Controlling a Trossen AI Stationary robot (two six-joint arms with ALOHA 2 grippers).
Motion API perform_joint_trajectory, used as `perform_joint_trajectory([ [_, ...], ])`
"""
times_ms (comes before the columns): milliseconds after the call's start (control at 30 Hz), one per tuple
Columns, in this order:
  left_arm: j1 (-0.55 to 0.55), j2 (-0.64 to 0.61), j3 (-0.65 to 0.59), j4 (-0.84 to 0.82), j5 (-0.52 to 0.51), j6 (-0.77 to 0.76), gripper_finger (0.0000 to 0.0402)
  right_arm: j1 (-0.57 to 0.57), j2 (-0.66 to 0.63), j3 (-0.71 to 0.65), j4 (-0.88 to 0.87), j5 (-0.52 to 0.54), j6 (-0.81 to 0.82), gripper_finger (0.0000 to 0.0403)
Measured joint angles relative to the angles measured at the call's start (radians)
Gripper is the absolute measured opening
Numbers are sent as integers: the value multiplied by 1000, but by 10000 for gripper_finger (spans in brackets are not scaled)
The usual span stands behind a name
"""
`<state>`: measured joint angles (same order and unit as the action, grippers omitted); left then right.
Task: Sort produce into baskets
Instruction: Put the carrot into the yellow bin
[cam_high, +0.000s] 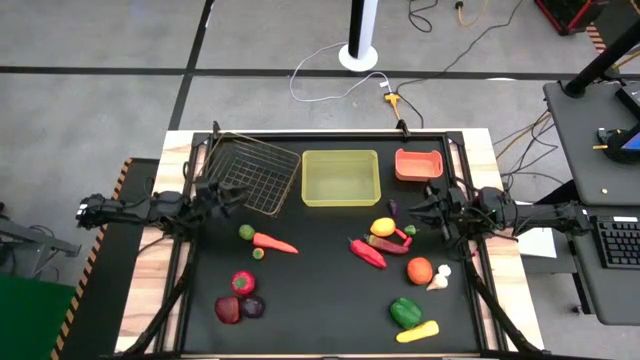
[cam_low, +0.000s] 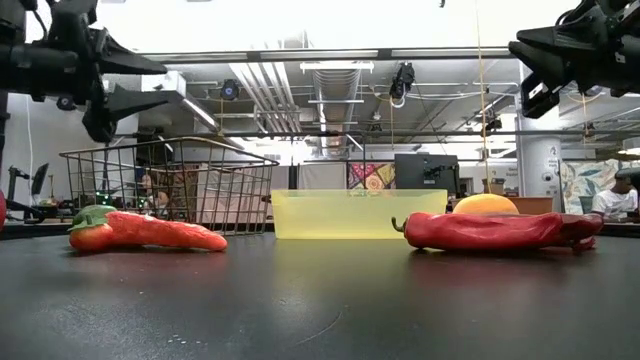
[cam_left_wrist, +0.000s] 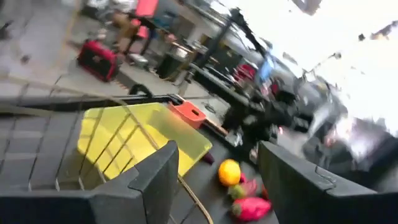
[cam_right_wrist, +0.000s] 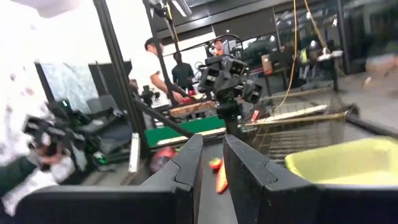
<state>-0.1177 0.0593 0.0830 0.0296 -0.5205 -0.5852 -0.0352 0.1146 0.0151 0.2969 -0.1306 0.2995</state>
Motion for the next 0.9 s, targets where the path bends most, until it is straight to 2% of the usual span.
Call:
perform_joint_trajectory([
  [133, 0, 0, 0, 0, 7, -85, 203, 0, 0, 0, 5, 0, 54, 57],
  [267, -1, 1, 0, 38, 108, -83, 203, 0, 0, 0, 8, 0, 48, 57],
  [433, -8, 52, 0, 180, 232, -67, 203, 0, 0, 0, 20, 0, 33, 57],
  [667, -28, 215, 19, 262, 251, -63, 203, 0, 0, 0, 34, 0, 55, 57],
  [833, -60, 371, 105, 245, 263, -44, 203, 0, 0, 0, 78, 4, 35, 57],
  [900, -76, 434, 161, 182, 276, -23, 203, 0, 0, 0, 82, 30, 41, 57],
])
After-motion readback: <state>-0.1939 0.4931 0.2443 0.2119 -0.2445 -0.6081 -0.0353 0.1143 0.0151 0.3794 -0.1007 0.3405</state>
